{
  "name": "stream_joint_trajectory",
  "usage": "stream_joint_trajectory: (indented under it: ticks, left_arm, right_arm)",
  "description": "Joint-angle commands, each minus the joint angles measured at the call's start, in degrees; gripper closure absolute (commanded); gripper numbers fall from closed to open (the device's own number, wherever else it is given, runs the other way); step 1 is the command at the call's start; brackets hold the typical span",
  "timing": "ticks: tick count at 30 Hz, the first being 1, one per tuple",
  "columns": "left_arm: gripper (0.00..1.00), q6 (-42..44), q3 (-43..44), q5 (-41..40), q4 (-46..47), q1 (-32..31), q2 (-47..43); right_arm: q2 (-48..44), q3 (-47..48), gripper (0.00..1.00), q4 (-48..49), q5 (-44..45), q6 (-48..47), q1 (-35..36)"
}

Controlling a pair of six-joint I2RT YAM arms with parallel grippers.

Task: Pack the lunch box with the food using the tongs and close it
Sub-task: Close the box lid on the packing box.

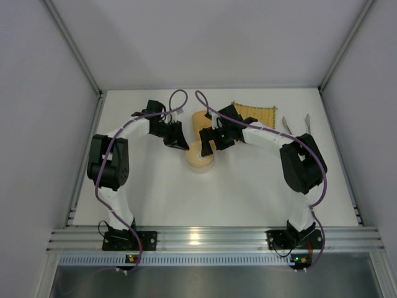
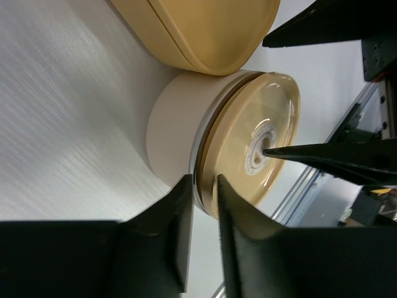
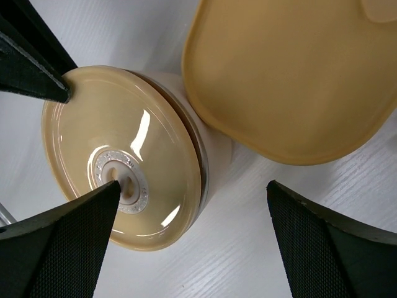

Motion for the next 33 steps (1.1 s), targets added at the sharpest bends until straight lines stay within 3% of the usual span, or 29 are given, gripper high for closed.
stream_joint_trajectory:
  ticks: [1, 3, 7, 10, 20, 27, 33]
  left_arm:
    - [0.72, 2.3, 1.4, -2.6, -2.0, -0.3, -1.0]
    - [0.46, 2.7, 0.4, -3.1, -1.2, -0.3, -3.1]
    - [0.32, 2.8, -2.1, -4.1, 2.1, -0.3, -8.6]
    - [0.33, 5.1, -4.8, -4.1, 5.6, -0.3, -14.5]
    - [0.42, 30.1, -8.5, -1.9, 5.6, -6.2, -22.4]
    - [0.44, 33.8, -16.0, -2.0, 17.7, -9.7, -24.0]
    - [0.45, 37.7, -18.1, -6.3, 20.6, -12.7, -21.1]
  right_arm:
    - [2.3, 2.4, 0.01, -1.1, 2.8, -0.3, 0.8]
    - [2.9, 2.0, 0.01, -1.4, 2.8, -0.3, 0.8]
    - [3.6, 1.5, 0.01, -1.6, 2.8, -0.3, 0.8]
    - [3.9, 1.1, 0.01, -1.6, 2.3, -0.3, 0.8]
    - [4.6, 0.5, 0.01, -1.1, -1.9, 1.2, 0.8]
    - [5.0, 0.2, 0.01, -0.9, -4.2, 1.9, 0.7]
    - [4.7, -0.6, 0.01, -0.5, -5.4, 2.4, 0.6]
